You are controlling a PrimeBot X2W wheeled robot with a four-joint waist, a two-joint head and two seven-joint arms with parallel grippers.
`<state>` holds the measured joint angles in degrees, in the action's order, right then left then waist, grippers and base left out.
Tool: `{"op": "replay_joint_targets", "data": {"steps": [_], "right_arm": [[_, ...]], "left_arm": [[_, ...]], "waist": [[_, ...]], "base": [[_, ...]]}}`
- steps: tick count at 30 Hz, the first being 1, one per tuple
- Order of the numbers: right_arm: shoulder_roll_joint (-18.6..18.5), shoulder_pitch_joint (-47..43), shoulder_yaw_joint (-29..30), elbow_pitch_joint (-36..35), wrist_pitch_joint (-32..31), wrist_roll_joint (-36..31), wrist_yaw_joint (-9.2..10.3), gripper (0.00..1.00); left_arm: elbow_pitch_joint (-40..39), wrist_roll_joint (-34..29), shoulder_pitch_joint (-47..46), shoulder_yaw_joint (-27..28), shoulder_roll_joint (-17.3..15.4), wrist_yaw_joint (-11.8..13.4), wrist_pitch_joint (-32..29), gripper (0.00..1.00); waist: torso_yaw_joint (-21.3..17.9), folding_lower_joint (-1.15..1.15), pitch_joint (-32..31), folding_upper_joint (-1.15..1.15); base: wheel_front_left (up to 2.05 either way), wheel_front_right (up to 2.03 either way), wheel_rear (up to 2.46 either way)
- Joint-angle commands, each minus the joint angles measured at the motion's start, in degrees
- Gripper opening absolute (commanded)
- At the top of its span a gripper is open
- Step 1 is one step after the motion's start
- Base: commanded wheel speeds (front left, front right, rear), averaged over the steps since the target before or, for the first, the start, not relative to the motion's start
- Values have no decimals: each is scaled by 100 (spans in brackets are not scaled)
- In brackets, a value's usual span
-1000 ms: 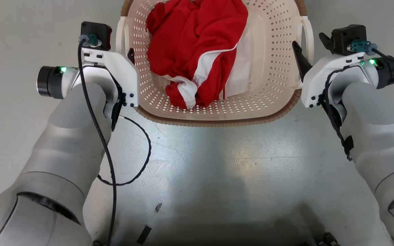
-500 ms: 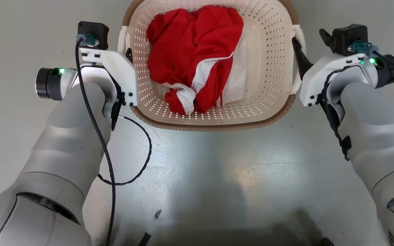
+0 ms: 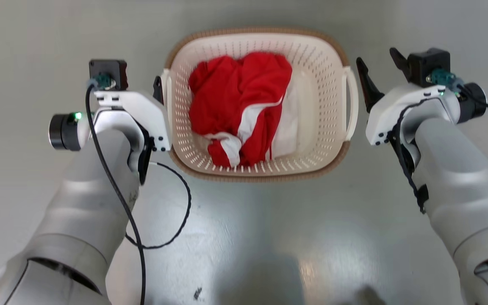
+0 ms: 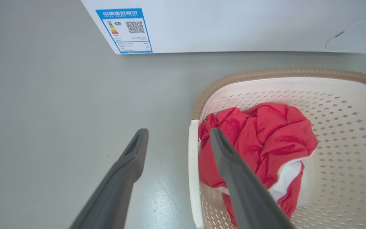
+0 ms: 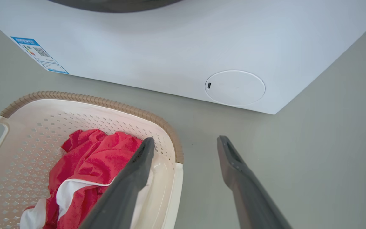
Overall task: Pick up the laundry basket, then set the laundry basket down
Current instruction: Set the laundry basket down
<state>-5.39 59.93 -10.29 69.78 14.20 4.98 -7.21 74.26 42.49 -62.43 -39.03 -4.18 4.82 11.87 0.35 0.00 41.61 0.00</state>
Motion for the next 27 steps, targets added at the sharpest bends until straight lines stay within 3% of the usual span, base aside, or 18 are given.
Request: {"op": "replay_joint_targets", "data": {"steps": [1,11,27], "right_arm": [[58,-359,5,-210,78,-46,-28,100],[-114,-1116,108,-797,79,-246,-28,100],[-214,-2419,321,-2352,79,-276,-28,100]], "left_arm": [[-33,57,180,110,-190,-45,116,100],[-200,73,738,197,-332,-216,305,100],[-2115,-286,2541,1246,-1026,-78,312,100]], "waist": [[27,0,-350,0],[88,0,-1430,0],[-50,0,-2794,0]], "base": [[0,0,0],[0,0,0],[0,0,0]]}}
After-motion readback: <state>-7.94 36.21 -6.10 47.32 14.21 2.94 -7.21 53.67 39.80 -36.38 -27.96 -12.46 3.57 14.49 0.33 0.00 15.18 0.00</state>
